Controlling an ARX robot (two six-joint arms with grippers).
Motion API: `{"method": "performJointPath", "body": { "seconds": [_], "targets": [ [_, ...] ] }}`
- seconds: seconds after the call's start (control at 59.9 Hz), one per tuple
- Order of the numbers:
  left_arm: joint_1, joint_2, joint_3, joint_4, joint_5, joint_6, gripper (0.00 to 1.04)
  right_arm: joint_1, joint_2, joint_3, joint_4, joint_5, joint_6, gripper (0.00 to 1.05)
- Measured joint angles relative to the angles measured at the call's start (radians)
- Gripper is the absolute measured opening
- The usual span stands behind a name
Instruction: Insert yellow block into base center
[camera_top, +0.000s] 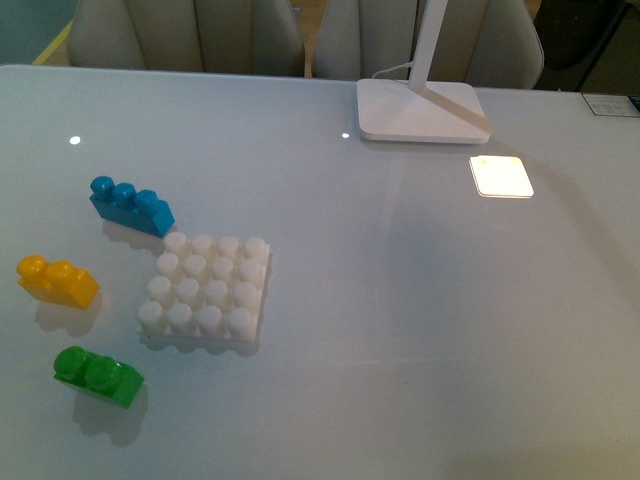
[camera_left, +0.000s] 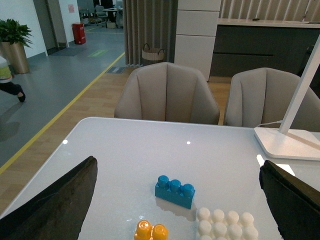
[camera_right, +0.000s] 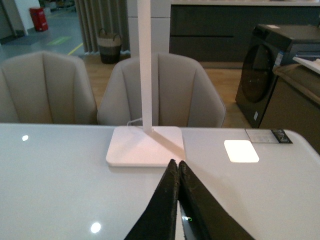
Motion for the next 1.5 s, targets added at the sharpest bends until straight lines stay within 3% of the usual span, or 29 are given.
{"method": "performJointPath", "body": {
  "seconds": [0.251,0.601,0.668,0.752,1.503],
  "targets": [
    [0.0,0.0,0.0,0.0,0.0,0.0,0.97,-0.107,-0.247,-0.146,-0.101,-0.097,0.001,0.02],
    [0.0,0.0,0.0,0.0,0.0,0.0,0.97,-0.188,-0.552,-0.236,-0.318,-0.177,0.002,0.02],
    [0.0,0.0,0.0,0.0,0.0,0.0,0.97,-0.239,-0.613,-0.246,-0.369,-0.253,0.003,0.02],
    [0.0,0.0,0.0,0.0,0.0,0.0,0.97,-0.275,-0.686,-0.254,-0.43,-0.261,0.003,0.02],
    [0.0,0.0,0.0,0.0,0.0,0.0,0.97,-0.278,-1.154,-0.257,-0.864,-0.265,0.003,0.02]
  ]
}}
